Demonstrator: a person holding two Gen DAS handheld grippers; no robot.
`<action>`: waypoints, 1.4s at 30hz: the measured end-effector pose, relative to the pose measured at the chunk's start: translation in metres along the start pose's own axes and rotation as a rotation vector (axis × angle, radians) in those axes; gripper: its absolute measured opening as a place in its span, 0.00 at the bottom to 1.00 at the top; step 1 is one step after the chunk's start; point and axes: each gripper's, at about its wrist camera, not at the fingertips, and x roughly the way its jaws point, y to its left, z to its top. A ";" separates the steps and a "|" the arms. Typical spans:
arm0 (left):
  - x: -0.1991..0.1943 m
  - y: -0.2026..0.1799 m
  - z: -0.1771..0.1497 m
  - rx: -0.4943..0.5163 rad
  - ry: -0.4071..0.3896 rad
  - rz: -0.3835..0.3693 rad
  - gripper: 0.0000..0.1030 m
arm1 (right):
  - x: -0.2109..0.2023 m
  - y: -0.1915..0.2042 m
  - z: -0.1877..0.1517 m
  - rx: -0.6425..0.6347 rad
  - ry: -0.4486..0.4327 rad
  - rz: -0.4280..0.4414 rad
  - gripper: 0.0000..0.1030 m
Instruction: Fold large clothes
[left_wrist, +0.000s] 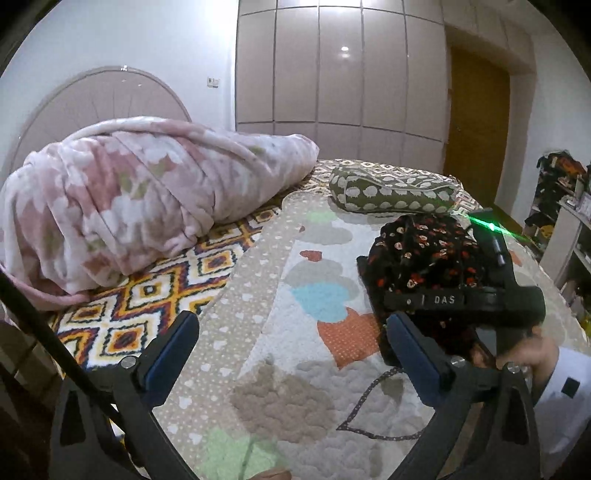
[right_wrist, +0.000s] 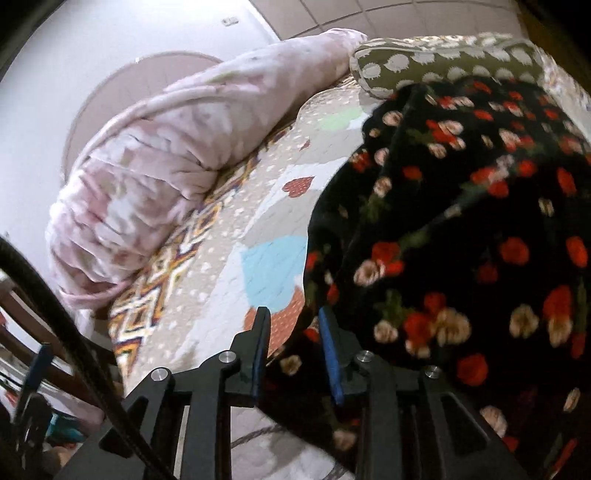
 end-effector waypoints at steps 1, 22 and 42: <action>-0.003 -0.001 0.000 0.001 -0.002 -0.006 1.00 | -0.002 0.000 -0.003 0.010 -0.009 0.007 0.30; -0.009 -0.025 -0.014 0.008 0.072 -0.045 1.00 | -0.095 0.005 -0.117 -0.028 -0.094 -0.201 0.57; 0.027 -0.080 -0.099 0.024 0.410 -0.158 1.00 | -0.165 -0.026 -0.139 0.111 -0.283 -0.449 0.55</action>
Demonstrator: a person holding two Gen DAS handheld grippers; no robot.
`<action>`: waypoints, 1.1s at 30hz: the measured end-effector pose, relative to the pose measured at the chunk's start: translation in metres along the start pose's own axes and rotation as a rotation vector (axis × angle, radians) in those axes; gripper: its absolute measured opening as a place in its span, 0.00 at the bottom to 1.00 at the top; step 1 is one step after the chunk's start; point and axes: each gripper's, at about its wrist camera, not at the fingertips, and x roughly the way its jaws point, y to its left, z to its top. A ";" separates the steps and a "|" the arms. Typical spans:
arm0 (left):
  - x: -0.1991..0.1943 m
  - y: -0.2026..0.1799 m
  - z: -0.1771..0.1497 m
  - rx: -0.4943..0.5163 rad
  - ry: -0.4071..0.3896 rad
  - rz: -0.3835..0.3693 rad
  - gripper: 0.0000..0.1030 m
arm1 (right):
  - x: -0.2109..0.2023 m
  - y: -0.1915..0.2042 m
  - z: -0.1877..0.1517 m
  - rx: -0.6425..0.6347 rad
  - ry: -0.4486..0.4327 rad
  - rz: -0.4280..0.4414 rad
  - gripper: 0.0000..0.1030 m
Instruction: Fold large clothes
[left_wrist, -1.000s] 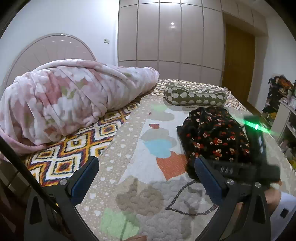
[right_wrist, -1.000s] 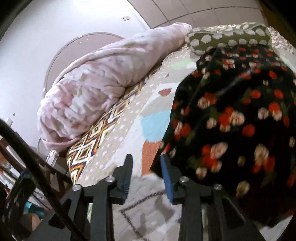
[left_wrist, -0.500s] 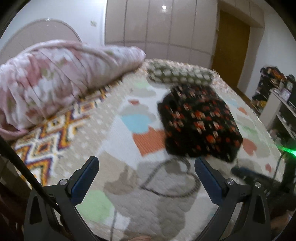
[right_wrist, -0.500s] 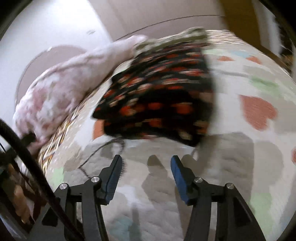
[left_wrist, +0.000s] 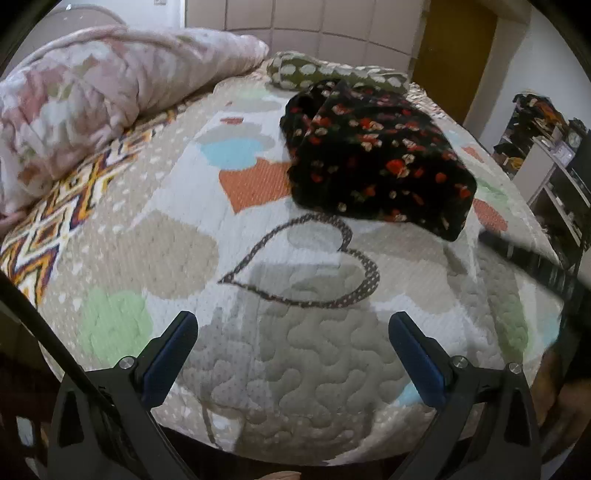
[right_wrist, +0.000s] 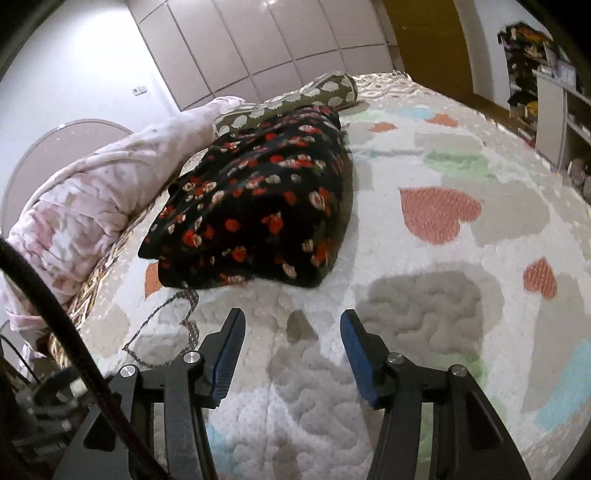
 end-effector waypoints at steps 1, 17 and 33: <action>0.000 0.001 0.000 -0.008 0.005 -0.004 1.00 | 0.001 0.004 0.008 -0.020 -0.019 -0.002 0.54; -0.002 0.011 0.001 -0.030 -0.011 0.008 1.00 | 0.019 0.000 0.055 -0.005 0.008 -0.086 0.25; -0.078 -0.010 -0.011 0.000 -0.301 0.092 1.00 | -0.050 -0.025 -0.033 0.055 -0.012 -0.184 0.56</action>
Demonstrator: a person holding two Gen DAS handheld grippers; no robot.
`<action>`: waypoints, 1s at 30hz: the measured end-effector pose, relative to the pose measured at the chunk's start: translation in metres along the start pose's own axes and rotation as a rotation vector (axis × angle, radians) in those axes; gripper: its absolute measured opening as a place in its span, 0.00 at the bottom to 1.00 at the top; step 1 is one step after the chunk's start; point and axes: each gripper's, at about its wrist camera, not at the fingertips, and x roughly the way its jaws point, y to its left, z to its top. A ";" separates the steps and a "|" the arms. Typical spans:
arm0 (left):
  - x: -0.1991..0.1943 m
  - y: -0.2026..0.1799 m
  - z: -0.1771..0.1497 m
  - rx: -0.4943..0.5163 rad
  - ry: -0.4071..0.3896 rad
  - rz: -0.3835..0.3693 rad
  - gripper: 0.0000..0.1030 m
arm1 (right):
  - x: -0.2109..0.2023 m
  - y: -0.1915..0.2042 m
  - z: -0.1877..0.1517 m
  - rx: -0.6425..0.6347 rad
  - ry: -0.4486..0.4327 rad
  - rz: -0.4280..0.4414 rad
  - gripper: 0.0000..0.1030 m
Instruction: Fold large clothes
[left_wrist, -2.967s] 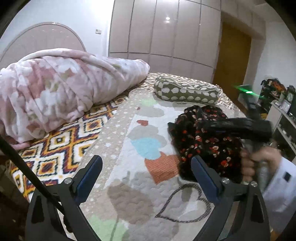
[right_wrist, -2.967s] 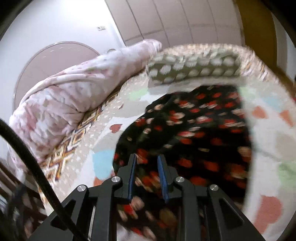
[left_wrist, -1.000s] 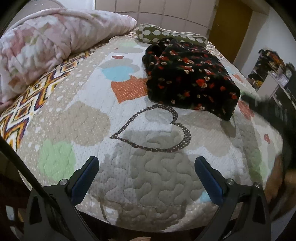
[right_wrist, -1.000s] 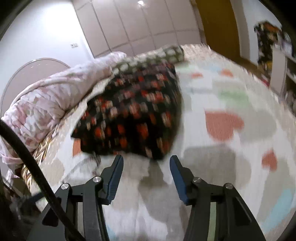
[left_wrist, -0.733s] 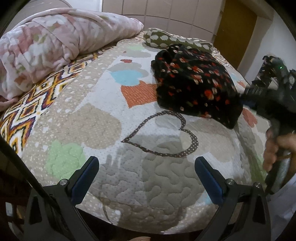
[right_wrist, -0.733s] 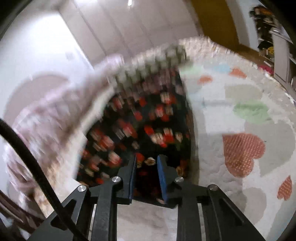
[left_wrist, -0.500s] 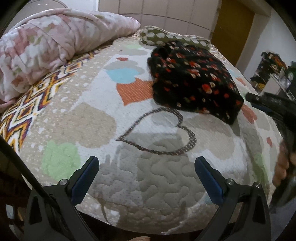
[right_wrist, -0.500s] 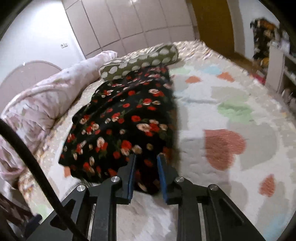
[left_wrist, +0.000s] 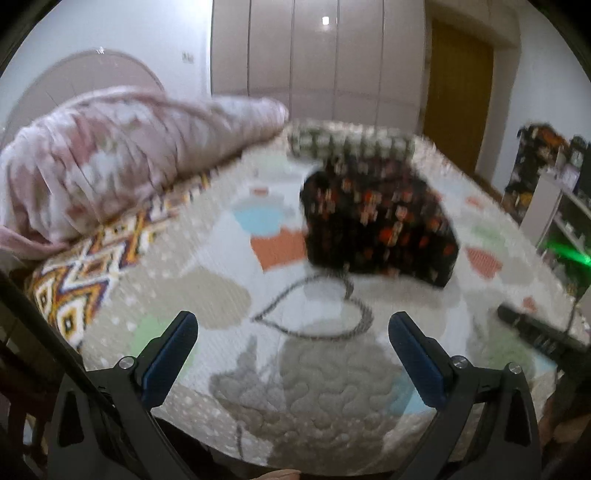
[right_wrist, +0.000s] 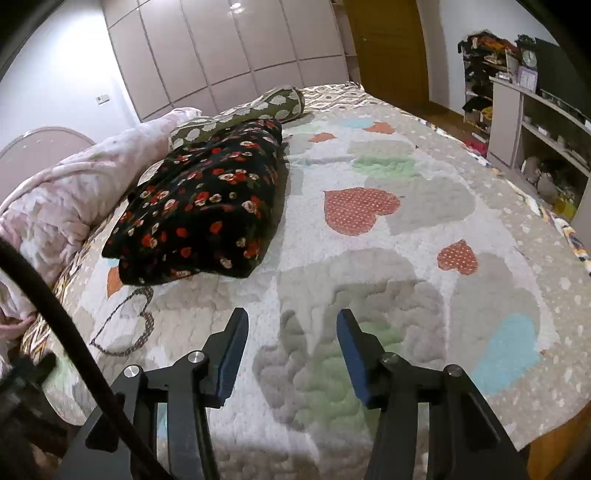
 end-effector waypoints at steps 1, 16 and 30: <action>-0.009 0.001 0.002 -0.010 -0.028 -0.004 1.00 | -0.003 0.002 -0.001 -0.008 -0.002 -0.001 0.60; -0.001 0.001 -0.005 0.001 0.025 0.022 1.00 | 0.007 0.036 -0.020 -0.149 0.036 -0.057 0.68; -0.022 0.017 0.000 -0.055 -0.099 0.055 1.00 | 0.004 0.047 -0.024 -0.254 -0.005 -0.187 0.72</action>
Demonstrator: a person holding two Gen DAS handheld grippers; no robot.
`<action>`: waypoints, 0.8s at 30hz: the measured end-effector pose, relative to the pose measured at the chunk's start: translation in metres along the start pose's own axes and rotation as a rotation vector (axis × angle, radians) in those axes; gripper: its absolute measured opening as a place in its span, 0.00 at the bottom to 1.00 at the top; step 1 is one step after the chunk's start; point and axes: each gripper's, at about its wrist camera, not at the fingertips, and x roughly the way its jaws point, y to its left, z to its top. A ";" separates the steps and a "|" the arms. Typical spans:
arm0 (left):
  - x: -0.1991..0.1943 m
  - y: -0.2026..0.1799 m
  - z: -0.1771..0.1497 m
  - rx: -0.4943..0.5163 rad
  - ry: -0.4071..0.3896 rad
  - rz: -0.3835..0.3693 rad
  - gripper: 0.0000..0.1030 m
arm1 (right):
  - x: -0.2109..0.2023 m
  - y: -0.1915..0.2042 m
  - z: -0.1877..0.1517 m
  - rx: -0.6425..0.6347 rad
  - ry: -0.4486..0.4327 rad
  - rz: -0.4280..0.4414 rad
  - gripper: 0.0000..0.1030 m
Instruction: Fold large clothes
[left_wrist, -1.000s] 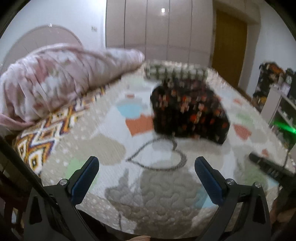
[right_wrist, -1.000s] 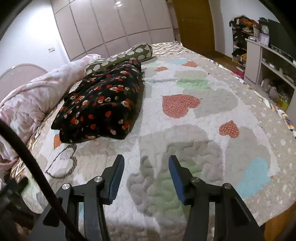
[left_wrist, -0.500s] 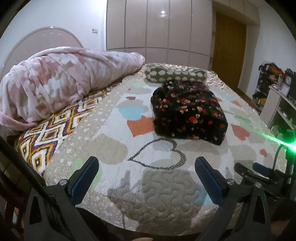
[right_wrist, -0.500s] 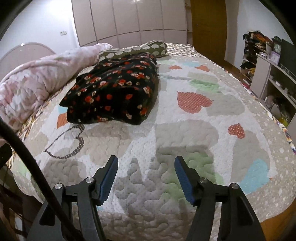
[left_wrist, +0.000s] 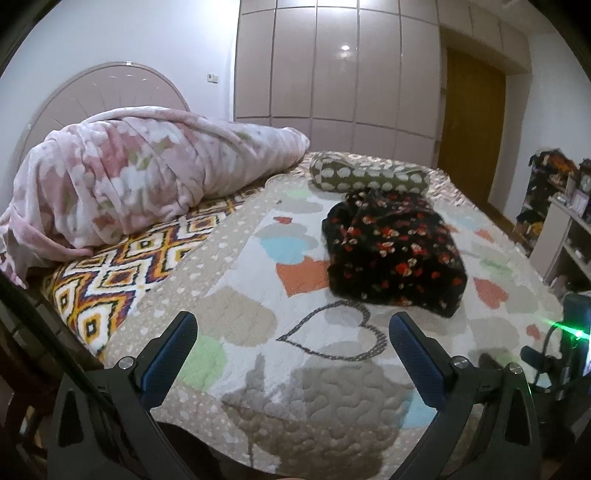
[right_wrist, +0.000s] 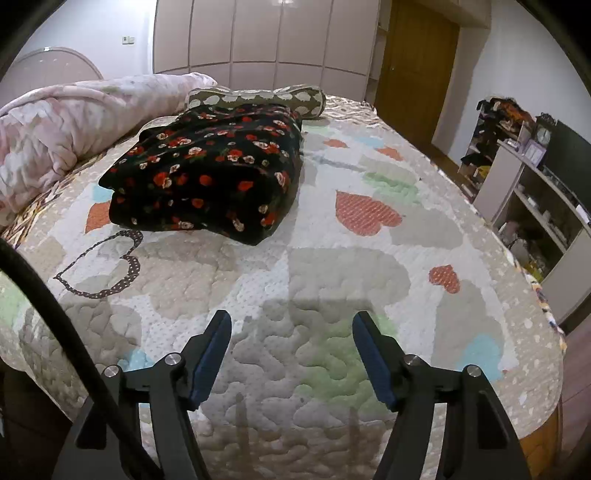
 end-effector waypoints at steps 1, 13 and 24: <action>-0.002 0.000 0.000 -0.001 -0.008 -0.002 1.00 | -0.001 0.001 0.000 -0.002 -0.002 -0.001 0.73; 0.018 -0.007 -0.009 0.026 0.110 0.009 1.00 | 0.000 0.007 0.001 -0.032 0.000 -0.029 0.76; 0.030 -0.017 -0.022 0.054 0.197 -0.038 1.00 | 0.001 0.008 0.000 -0.043 0.009 -0.039 0.76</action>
